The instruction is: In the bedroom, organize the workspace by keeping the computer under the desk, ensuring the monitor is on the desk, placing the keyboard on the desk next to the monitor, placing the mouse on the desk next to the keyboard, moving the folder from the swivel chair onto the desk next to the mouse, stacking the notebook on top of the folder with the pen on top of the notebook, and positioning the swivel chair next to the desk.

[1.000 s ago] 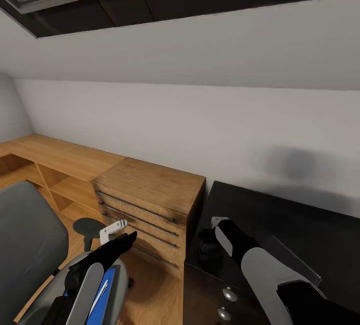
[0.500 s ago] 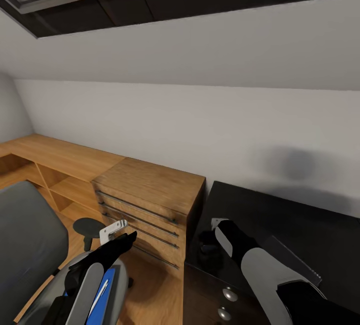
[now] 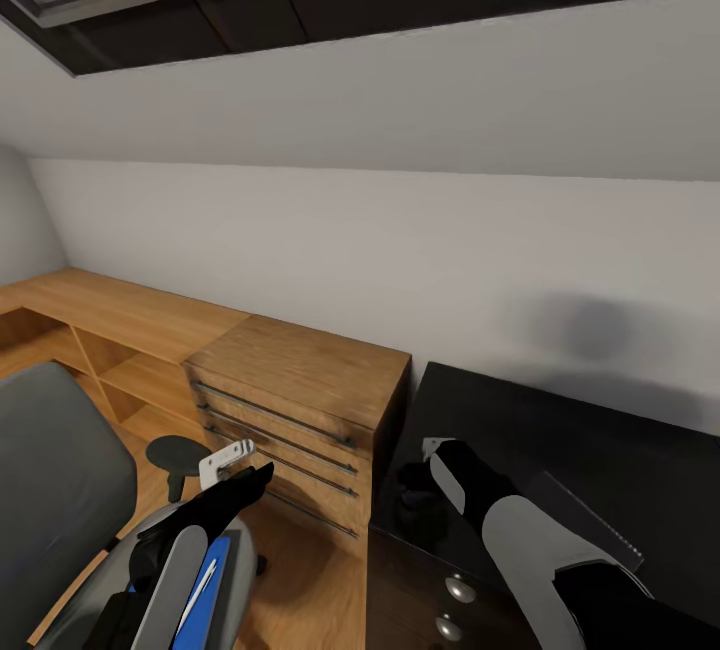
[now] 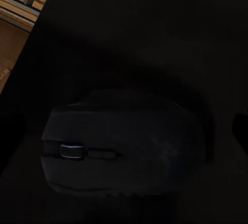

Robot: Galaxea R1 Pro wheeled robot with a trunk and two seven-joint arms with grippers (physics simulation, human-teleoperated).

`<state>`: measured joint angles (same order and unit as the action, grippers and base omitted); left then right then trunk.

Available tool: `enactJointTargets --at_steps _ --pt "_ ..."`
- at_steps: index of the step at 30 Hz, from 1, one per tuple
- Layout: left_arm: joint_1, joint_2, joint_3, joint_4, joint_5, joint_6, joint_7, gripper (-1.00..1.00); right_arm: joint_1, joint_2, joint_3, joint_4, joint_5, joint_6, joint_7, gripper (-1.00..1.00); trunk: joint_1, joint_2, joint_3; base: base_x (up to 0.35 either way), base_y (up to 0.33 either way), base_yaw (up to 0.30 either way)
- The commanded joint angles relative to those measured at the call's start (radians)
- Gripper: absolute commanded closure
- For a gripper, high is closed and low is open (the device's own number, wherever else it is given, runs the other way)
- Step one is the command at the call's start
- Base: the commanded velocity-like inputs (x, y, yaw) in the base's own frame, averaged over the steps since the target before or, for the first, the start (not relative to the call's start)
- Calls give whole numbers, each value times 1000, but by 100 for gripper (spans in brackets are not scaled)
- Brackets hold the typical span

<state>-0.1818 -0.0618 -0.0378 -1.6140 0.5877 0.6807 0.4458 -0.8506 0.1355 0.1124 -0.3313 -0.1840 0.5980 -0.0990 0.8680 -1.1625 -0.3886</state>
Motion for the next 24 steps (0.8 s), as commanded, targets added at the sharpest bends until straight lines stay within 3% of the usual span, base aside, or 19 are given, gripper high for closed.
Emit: enactJointTargets --at_steps 1,12,17,24 --pt "-1 0 -1 -1 11 2 10 -100 -1 -1 7 -2 -11 5 -8 -100 0 -1 -1 0 0 0" --pt "-1 0 -1 -1 11 2 10 -100 -1 0 8 -2 -11 5 -8 -100 0 -1 -1 0 0 0" --pt "-1 0 -1 -2 11 2 10 -100 0 1 9 -2 -11 5 -8 -100 19 -36 -17 0 0 0" --pt "-1 0 -1 -1 11 2 10 -100 0 1 9 1 -11 4 -8 -100 19 -36 -17 0 0 0"
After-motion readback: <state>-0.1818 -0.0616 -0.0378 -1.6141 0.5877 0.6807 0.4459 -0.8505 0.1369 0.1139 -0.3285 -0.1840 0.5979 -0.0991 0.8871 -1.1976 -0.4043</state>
